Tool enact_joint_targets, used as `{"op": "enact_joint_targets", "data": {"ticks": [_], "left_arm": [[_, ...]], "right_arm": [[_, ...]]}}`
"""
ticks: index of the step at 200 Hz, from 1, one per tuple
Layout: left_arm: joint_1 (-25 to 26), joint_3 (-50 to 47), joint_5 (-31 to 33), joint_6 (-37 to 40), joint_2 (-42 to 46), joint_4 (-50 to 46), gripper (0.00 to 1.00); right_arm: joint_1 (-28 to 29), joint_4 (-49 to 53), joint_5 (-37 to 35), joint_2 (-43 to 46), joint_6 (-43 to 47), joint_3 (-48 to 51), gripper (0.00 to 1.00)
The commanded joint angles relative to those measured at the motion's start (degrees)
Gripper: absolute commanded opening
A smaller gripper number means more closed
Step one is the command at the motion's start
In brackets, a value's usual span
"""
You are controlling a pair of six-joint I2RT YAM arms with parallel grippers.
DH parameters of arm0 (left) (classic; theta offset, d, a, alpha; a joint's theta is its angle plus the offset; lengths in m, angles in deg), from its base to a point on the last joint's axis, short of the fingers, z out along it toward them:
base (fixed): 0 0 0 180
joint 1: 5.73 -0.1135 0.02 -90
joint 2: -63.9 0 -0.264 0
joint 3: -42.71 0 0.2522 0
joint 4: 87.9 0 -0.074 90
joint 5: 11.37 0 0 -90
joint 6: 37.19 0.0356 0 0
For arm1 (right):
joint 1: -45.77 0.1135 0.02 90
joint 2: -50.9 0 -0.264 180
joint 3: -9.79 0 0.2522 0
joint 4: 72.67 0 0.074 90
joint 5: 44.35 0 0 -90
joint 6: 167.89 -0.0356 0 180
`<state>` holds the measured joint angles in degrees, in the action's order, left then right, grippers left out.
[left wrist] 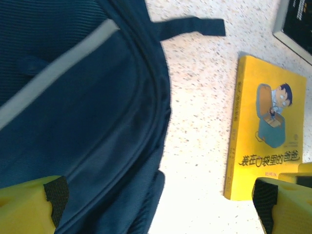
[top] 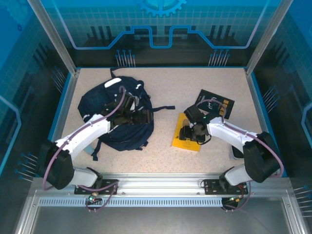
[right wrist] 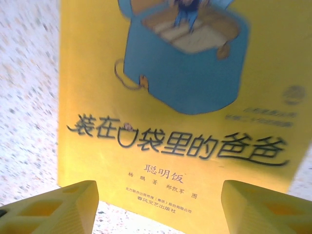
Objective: Pack the student bag
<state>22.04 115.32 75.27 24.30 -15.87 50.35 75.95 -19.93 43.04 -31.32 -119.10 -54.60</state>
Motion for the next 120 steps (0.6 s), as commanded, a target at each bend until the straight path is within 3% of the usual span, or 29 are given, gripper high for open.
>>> {"op": "enact_joint_targets", "data": {"ticks": [1, 52, 120], "left_arm": [[3.39, 4.35, -3.78, -1.34, -3.54, 1.56, 0.99], [11.72, 10.17, -3.66, -5.38, -13.5, 3.82, 0.94], [16.84, 19.02, -1.82, -10.34, -27.9, 4.01, 0.82]], "right_arm": [[-3.51, 1.22, -4.24, 2.28, -1.46, -1.34, 0.7], [-15.42, -2.48, 1.79, -3.36, 5.38, -1.92, 0.66], [-18.51, -4.89, 2.64, -13.35, 11.72, -4.89, 0.51]]}}
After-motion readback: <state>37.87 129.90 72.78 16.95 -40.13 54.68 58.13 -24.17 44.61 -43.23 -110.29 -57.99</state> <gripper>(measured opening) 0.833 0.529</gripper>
